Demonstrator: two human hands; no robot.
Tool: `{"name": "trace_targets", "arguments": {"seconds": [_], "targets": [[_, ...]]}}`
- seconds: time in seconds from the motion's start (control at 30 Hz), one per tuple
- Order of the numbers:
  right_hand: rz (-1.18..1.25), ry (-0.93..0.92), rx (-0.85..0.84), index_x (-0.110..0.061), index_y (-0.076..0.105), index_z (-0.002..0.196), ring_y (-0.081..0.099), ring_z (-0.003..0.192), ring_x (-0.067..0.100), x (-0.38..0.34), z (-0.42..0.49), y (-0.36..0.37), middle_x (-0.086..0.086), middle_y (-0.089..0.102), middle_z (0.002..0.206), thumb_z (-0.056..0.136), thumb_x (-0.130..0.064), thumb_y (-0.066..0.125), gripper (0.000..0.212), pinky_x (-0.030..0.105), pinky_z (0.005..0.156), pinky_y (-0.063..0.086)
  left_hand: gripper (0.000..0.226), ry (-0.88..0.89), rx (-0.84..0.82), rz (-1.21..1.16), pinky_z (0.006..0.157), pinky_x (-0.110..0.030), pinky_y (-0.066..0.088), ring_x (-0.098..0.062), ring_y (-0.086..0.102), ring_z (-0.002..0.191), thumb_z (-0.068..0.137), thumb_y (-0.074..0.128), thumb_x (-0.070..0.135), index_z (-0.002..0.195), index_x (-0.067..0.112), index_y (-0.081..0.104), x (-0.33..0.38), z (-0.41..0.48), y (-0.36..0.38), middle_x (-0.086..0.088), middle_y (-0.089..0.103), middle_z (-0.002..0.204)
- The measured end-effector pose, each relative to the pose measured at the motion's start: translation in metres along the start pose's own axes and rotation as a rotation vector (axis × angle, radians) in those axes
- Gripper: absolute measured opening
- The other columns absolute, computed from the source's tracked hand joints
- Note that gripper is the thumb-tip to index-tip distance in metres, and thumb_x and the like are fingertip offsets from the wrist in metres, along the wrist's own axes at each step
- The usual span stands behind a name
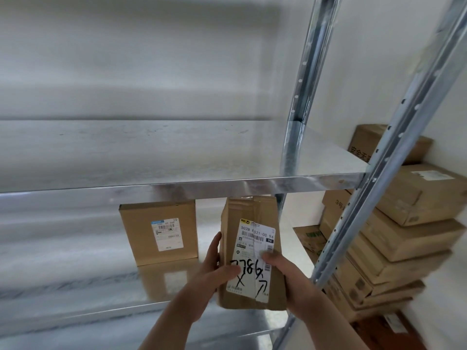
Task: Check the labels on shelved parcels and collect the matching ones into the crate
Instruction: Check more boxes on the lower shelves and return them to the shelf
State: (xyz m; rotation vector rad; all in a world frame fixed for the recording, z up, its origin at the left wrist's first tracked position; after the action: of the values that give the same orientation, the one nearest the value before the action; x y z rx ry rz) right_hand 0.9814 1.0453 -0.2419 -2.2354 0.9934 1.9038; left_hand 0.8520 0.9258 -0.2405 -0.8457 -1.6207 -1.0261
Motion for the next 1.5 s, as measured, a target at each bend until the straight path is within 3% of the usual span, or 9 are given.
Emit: {"name": "trace_targets", "arguments": {"seconds": [0.23, 0.43, 0.6, 0.67, 0.73, 0.83, 1.03, 1.27, 1.5], "targets": [[-0.047, -0.041, 0.047, -0.015, 0.056, 0.144, 0.069, 0.121, 0.042, 0.005, 0.004, -0.002, 0.02, 0.072, 0.131, 0.079, -0.042, 0.077, 0.073, 0.063, 0.107, 0.052, 0.088, 0.025, -0.019, 0.005, 0.099, -0.055, 0.057, -0.034, 0.07, 0.118, 0.078, 0.069, 0.018, 0.154, 0.043, 0.033, -0.007, 0.001, -0.002, -0.007, 0.071, 0.133], [-0.19, -0.066, 0.209, -0.031, 0.058, 0.141, 0.07, 0.122, 0.026, 0.005, 0.004, -0.018, 0.003, 0.074, 0.13, 0.089, -0.08, 0.051, 0.072, 0.053, 0.106, 0.055, 0.052, 0.023, 0.063, -0.037, 0.089, -0.066, 0.058, -0.036, 0.074, 0.105, 0.092, 0.059, 0.008, 0.134, 0.038, 0.06, -0.002, 0.0, -0.01, -0.011, 0.076, 0.117], [-0.17, -0.118, 0.366, -0.026, 0.071, 0.122, 0.067, 0.117, 0.023, -0.007, 0.003, -0.03, -0.001, 0.075, 0.125, 0.076, -0.057, 0.071, 0.055, 0.051, 0.11, 0.05, 0.082, 0.097, 0.272, -0.084, 0.065, -0.032, 0.059, -0.024, 0.073, 0.091, 0.091, 0.036, -0.022, 0.145, 0.038, 0.053, -0.005, 0.004, -0.036, -0.014, 0.074, 0.118], [-0.167, -0.112, 0.385, -0.023, 0.07, 0.124, 0.071, 0.112, 0.024, -0.007, 0.003, -0.027, -0.002, 0.079, 0.116, 0.076, -0.053, 0.074, 0.057, 0.048, 0.104, 0.054, 0.067, 0.089, 0.273, -0.104, 0.063, -0.028, 0.055, -0.02, 0.071, 0.084, 0.099, 0.038, -0.011, 0.14, 0.037, 0.059, -0.002, 0.003, -0.034, -0.015, 0.075, 0.115], [-0.122, -0.101, 0.367, -0.03, 0.065, 0.13, 0.072, 0.111, 0.028, -0.003, 0.002, -0.023, 0.0, 0.078, 0.119, 0.077, -0.051, 0.075, 0.058, 0.052, 0.102, 0.057, 0.04, 0.06, 0.23, -0.116, 0.069, -0.033, 0.055, -0.019, 0.069, 0.084, 0.109, 0.044, 0.023, 0.141, 0.041, 0.06, -0.001, 0.0, -0.027, -0.014, 0.074, 0.112], [-0.052, -0.089, 0.242, -0.044, 0.058, 0.138, 0.071, 0.119, 0.031, 0.003, 0.003, -0.017, 0.001, 0.073, 0.132, 0.089, -0.042, 0.079, 0.053, 0.058, 0.102, 0.057, 0.062, 0.032, 0.121, -0.027, 0.095, -0.05, 0.059, -0.022, 0.071, 0.113, 0.091, 0.067, 0.057, 0.148, 0.051, 0.045, -0.001, -0.002, -0.022, -0.001, 0.07, 0.131], [-0.115, -0.087, 0.166, -0.049, 0.053, 0.144, 0.065, 0.129, 0.028, 0.006, 0.008, -0.017, -0.005, 0.069, 0.139, 0.083, -0.042, 0.078, 0.066, 0.057, 0.112, 0.05, 0.067, 0.079, 0.095, -0.039, 0.103, -0.055, 0.055, -0.027, 0.069, 0.119, 0.082, 0.077, 0.03, 0.144, 0.043, 0.052, 0.006, 0.003, -0.025, 0.0, 0.07, 0.134], [-0.119, -0.118, 0.206, -0.052, 0.053, 0.143, 0.067, 0.126, 0.029, 0.003, 0.013, -0.018, -0.004, 0.069, 0.138, 0.081, -0.047, 0.077, 0.067, 0.058, 0.109, 0.052, 0.057, 0.109, 0.121, -0.079, 0.089, -0.042, 0.062, -0.026, 0.073, 0.111, 0.089, 0.076, 0.022, 0.14, 0.035, 0.057, 0.008, 0.003, -0.019, -0.002, 0.074, 0.125], [-0.115, -0.163, 0.308, -0.033, 0.056, 0.147, 0.059, 0.134, 0.021, -0.003, 0.014, -0.029, -0.007, 0.066, 0.142, 0.078, -0.075, 0.068, 0.082, 0.048, 0.118, 0.045, 0.025, 0.097, 0.385, 0.053, 0.09, -0.036, 0.055, -0.028, 0.071, 0.108, 0.101, 0.062, 0.023, 0.124, 0.028, 0.071, 0.003, 0.014, -0.035, 0.001, 0.079, 0.109]]}}
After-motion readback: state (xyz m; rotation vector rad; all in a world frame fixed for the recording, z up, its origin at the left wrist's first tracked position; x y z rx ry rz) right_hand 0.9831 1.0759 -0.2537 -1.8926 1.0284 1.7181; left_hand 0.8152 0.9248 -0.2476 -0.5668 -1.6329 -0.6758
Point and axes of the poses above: each hand's wrist, its own z-axis towards the middle knuckle, its own y-axis out of the palm, x = y × z, the point moved 4 cm from there along z, towards the middle knuckle
